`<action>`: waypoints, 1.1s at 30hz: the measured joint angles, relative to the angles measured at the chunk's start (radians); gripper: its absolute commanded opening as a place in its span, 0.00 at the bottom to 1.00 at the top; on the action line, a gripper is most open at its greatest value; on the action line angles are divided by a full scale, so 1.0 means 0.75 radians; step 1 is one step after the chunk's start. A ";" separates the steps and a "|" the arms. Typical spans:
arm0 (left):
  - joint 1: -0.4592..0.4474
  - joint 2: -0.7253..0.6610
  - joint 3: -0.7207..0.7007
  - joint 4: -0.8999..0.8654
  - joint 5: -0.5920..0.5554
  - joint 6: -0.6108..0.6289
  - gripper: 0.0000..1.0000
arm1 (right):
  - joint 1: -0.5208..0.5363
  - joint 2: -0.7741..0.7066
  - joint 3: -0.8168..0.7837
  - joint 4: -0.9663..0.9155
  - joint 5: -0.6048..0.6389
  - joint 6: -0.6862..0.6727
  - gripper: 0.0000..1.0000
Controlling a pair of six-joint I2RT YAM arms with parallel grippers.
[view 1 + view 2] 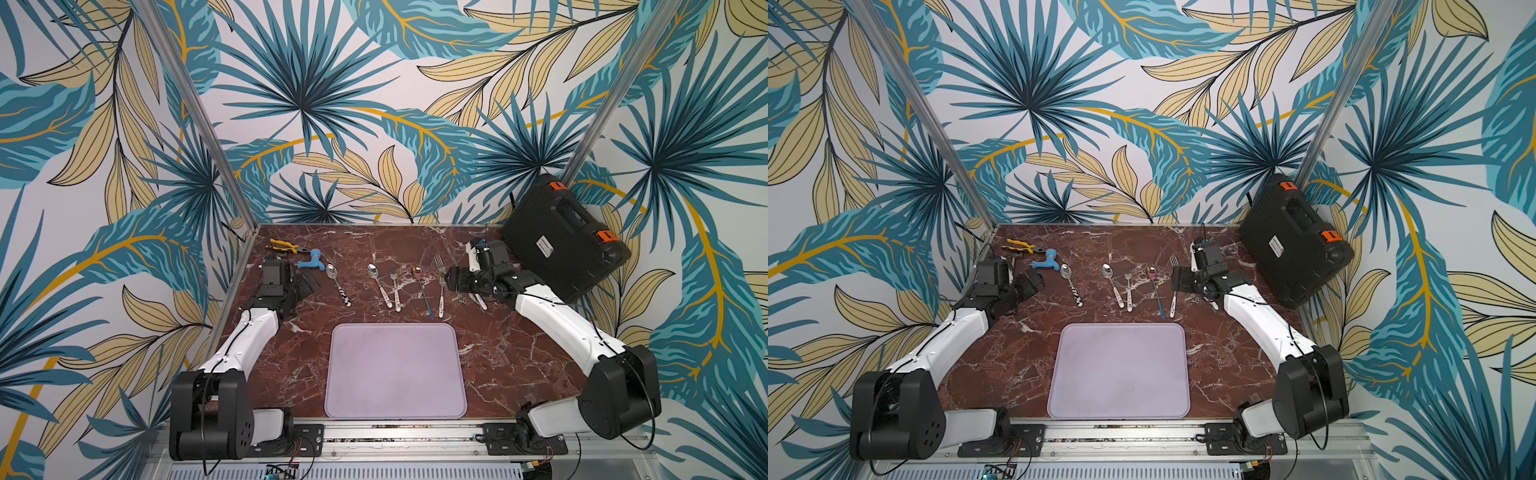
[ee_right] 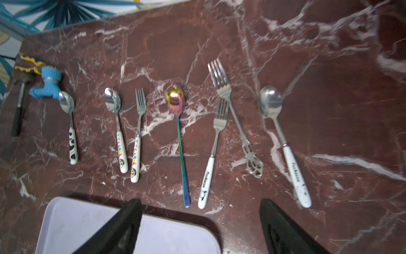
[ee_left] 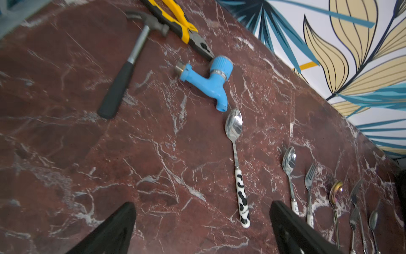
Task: Set the spoon and fork side by side
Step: Pick up the fork at the center of the board.
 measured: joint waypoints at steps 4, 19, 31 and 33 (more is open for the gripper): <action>-0.072 0.038 0.003 -0.022 0.025 -0.001 1.00 | 0.110 0.145 0.070 -0.037 0.008 0.038 0.76; -0.094 0.090 0.003 -0.031 0.054 0.002 1.00 | 0.342 0.745 0.605 -0.195 0.040 0.188 0.47; -0.094 0.113 -0.016 0.059 0.054 -0.002 1.00 | 0.368 0.920 0.778 -0.306 0.120 0.222 0.46; -0.094 0.109 -0.041 0.091 0.054 -0.009 1.00 | 0.375 0.944 0.793 -0.311 0.126 0.224 0.46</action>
